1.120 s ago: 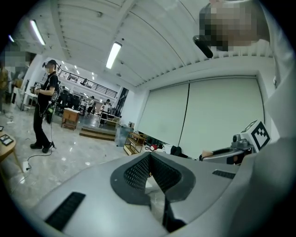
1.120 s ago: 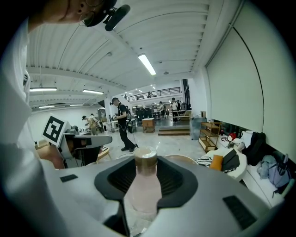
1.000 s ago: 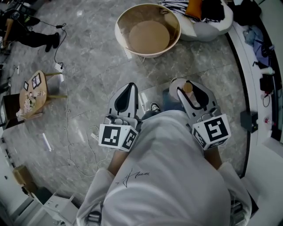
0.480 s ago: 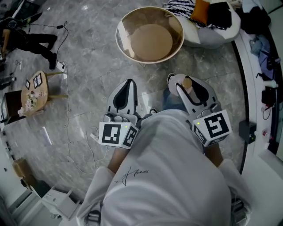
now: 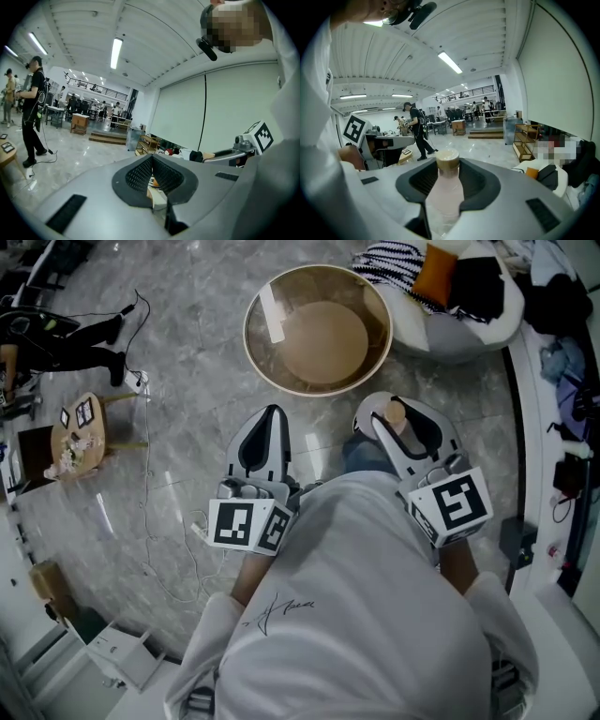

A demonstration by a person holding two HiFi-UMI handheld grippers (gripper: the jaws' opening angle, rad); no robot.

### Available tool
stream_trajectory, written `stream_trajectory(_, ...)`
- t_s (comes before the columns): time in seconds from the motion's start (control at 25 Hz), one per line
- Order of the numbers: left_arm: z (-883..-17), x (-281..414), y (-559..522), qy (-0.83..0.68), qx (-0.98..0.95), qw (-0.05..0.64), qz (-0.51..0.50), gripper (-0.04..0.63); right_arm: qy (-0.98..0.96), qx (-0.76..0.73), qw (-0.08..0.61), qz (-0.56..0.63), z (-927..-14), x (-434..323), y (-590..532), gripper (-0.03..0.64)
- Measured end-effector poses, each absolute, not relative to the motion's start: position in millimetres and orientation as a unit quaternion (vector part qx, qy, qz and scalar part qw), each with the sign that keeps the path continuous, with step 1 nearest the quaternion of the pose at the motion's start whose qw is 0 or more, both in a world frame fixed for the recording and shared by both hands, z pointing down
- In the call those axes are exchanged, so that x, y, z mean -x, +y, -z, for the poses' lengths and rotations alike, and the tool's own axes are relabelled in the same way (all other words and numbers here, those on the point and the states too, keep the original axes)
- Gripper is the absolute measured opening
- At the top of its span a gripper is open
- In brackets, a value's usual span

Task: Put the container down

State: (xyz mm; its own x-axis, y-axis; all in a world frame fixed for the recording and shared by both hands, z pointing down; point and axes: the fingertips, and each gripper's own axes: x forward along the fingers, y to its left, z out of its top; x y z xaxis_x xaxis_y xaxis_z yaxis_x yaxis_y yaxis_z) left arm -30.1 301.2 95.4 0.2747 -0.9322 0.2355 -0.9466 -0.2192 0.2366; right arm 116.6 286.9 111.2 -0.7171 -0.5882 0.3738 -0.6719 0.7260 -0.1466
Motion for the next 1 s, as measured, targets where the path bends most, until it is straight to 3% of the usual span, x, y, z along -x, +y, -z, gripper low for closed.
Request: stream_trajectory(1.0,-116.5,10.4,209.6,-0.63,-0.749,0.204,-0.016,0.018,-0.934,-0.275,0.175,-0.145,-136.5,-112.1,176.5,0.149)
